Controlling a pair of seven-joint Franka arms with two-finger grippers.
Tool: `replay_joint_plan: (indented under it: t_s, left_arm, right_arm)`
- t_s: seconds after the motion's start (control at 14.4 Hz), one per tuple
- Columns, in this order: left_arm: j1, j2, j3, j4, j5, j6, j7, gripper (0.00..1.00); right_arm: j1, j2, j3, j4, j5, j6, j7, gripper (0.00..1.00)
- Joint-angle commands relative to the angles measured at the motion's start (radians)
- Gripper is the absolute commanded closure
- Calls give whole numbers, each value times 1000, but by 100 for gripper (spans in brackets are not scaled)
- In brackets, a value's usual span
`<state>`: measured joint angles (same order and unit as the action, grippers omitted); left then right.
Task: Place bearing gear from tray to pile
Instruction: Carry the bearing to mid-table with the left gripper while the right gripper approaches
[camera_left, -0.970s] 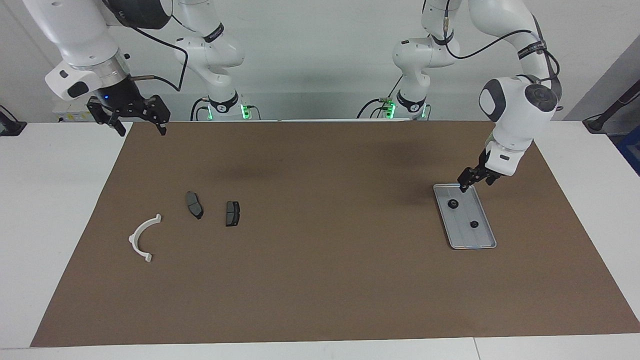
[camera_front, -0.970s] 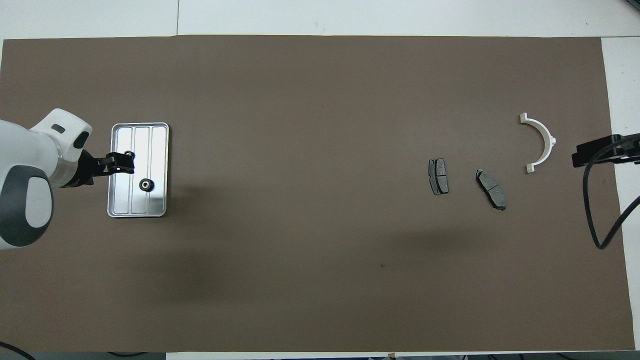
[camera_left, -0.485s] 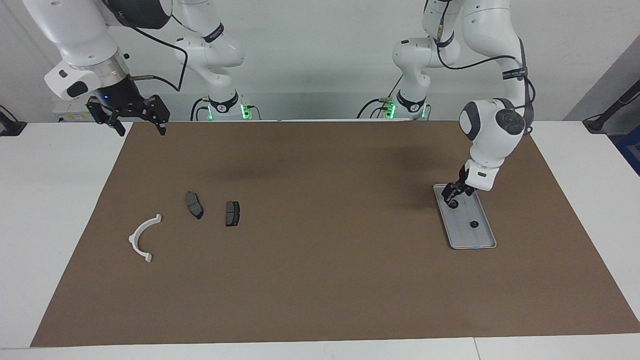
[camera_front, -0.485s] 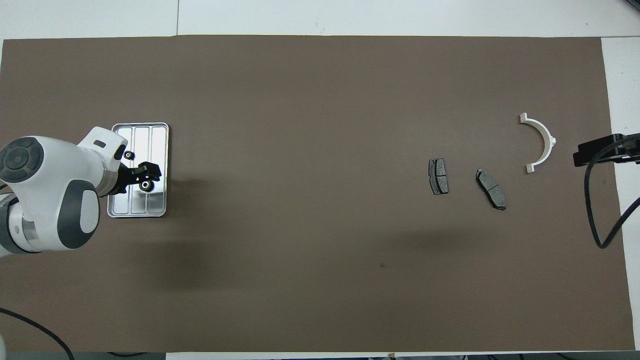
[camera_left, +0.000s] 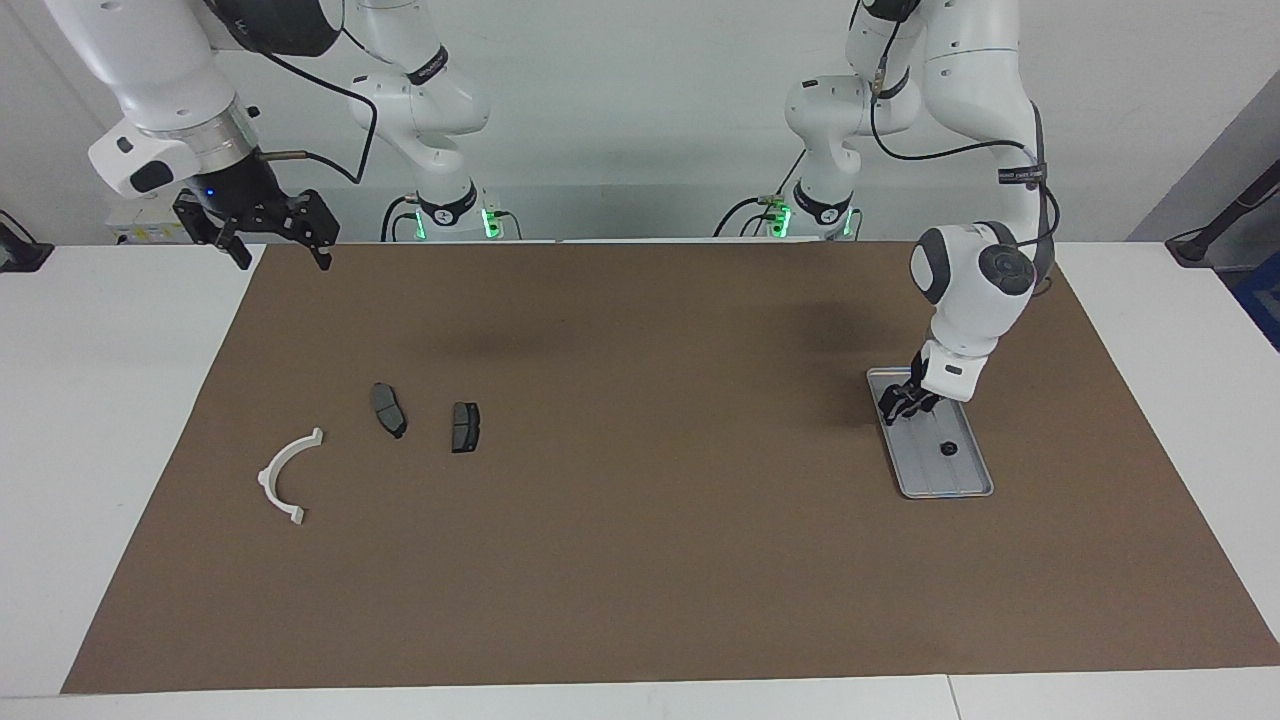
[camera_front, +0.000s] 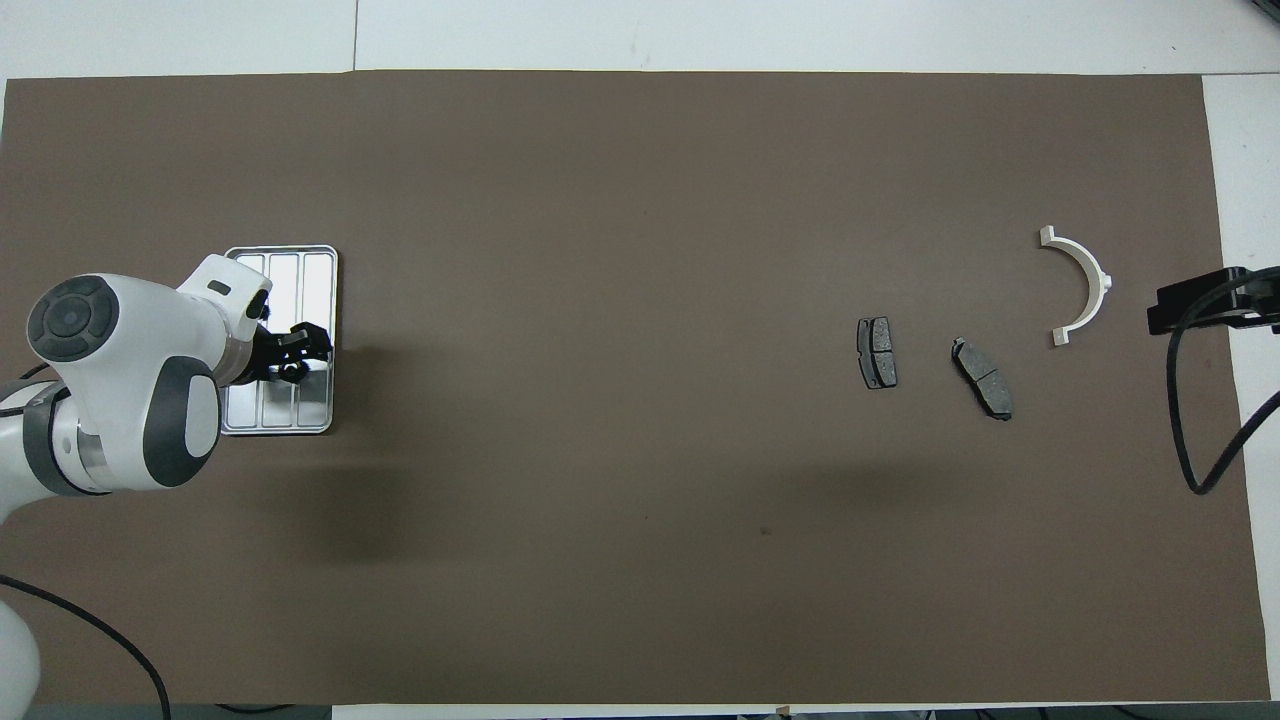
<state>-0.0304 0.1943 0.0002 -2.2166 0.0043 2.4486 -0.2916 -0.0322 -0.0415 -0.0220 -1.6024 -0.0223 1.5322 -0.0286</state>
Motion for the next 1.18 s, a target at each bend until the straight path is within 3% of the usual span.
replay_joint_plan:
  t_s: [0.0, 0.07, 0.42, 0.48, 0.62, 0.9, 1.11]
  left_arm:
    - [3, 2, 7, -5, 14, 10, 32, 52]
    - [1, 2, 7, -8, 14, 6, 32, 67]
    - [-3, -4, 7, -14, 14, -20, 29, 88]
    - [-2, -4, 7, -14, 14, -22, 29, 99]
    - [-3, -1, 7, 3, 14, -35, 26, 100]
    - [-9, 2, 6, 145, 11, -175, -22, 100]
    - [-67, 11, 1, 212, 7, -192, -225, 100]
  right_arm:
    - [-5, -27, 8, -34, 5, -12, 27, 0]
    - [-9, -38, 8, -46, 5, -15, 51, 0]
    - [-15, -67, 8, -111, 5, -23, 27, 0]
    - [-9, -72, 8, -119, 5, -23, 33, 0]
    - [0, -81, 14, -143, 5, 8, 42, 0]
    - [17, -63, 17, -246, 5, 210, 35, 0]
    - [119, 23, 19, -268, 8, 324, 47, 0]
